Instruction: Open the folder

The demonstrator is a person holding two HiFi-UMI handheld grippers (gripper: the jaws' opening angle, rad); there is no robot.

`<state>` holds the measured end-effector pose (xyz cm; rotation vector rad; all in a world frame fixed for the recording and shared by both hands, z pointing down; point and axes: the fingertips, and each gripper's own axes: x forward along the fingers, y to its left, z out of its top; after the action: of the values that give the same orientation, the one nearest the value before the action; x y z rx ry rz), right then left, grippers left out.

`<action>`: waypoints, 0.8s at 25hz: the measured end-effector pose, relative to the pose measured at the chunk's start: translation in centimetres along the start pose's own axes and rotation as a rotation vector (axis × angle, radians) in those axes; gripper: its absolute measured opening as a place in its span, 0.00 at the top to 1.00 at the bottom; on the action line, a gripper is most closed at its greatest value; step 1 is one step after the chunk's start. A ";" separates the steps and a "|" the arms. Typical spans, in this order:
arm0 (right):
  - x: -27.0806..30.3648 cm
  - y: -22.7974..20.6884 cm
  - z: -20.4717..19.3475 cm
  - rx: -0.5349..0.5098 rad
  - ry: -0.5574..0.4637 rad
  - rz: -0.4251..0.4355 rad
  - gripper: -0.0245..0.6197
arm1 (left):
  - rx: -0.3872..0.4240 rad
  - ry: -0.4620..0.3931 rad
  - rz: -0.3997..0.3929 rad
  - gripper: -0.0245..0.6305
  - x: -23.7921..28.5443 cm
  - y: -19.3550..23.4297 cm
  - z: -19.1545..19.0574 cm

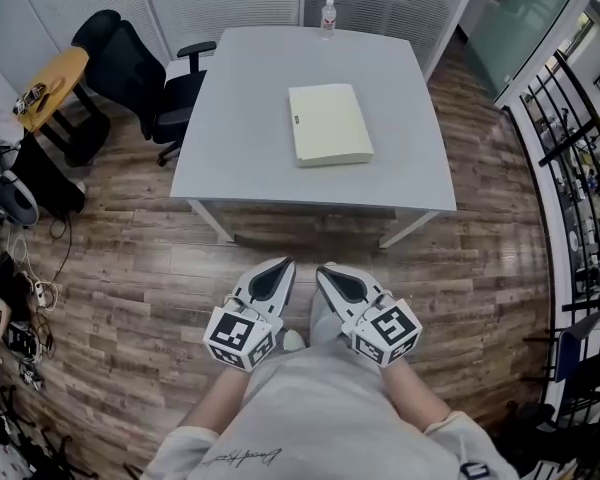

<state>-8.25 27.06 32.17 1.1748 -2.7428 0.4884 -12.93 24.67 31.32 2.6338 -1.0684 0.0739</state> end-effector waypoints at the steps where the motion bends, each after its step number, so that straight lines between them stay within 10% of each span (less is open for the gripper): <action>1: 0.4 -0.5 0.2 -0.005 -0.002 0.006 0.93 | 0.001 -0.002 0.004 0.95 0.5 0.4 0.1; 20: 9.1 -17.1 6.7 -0.035 -0.002 0.093 0.93 | 0.003 -0.023 0.090 0.95 17.1 9.1 5.0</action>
<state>-2.12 7.54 32.18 1.0445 -2.8049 0.4472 -7.15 5.58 31.52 2.5947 -1.1958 0.0646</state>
